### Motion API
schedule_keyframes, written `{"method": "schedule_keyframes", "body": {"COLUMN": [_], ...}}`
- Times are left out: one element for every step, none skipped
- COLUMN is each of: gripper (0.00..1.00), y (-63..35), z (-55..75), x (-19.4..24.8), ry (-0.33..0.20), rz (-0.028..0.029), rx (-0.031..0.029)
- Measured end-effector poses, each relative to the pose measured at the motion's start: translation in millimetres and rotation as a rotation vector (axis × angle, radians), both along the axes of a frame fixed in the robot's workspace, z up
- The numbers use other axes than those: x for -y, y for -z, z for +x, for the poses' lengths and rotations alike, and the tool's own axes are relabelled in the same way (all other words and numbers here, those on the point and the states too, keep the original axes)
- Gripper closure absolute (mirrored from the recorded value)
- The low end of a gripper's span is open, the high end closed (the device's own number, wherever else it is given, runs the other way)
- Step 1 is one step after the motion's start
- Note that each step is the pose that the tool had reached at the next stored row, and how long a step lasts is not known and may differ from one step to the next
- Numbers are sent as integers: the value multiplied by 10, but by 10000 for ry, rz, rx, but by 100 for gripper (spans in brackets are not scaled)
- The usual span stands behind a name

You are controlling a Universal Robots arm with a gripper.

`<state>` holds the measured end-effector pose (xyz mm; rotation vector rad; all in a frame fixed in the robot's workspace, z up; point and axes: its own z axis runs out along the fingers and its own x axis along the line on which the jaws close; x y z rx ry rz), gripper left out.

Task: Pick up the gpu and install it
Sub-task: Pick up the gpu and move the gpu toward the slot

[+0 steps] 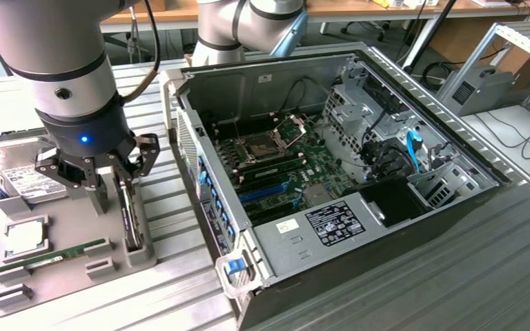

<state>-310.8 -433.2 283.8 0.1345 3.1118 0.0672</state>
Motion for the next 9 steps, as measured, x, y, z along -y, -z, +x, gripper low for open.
{"method": "schedule_keyframes", "body": {"gripper": [58,58,58,58,58,58,58,58,58], "y": [0,1,1,1,2,3,3,3,4], "z": [0,0,0,0,1,5,7,8,8], "x": [0,0,0,0,0,-1,0,0,0], "ry": [0,0,0,0,1,1,0,0,0], "rz": [-1,1,1,1,2,3,2,1,0], "rx": [-1,2,2,2,3,4,4,3,1]}}
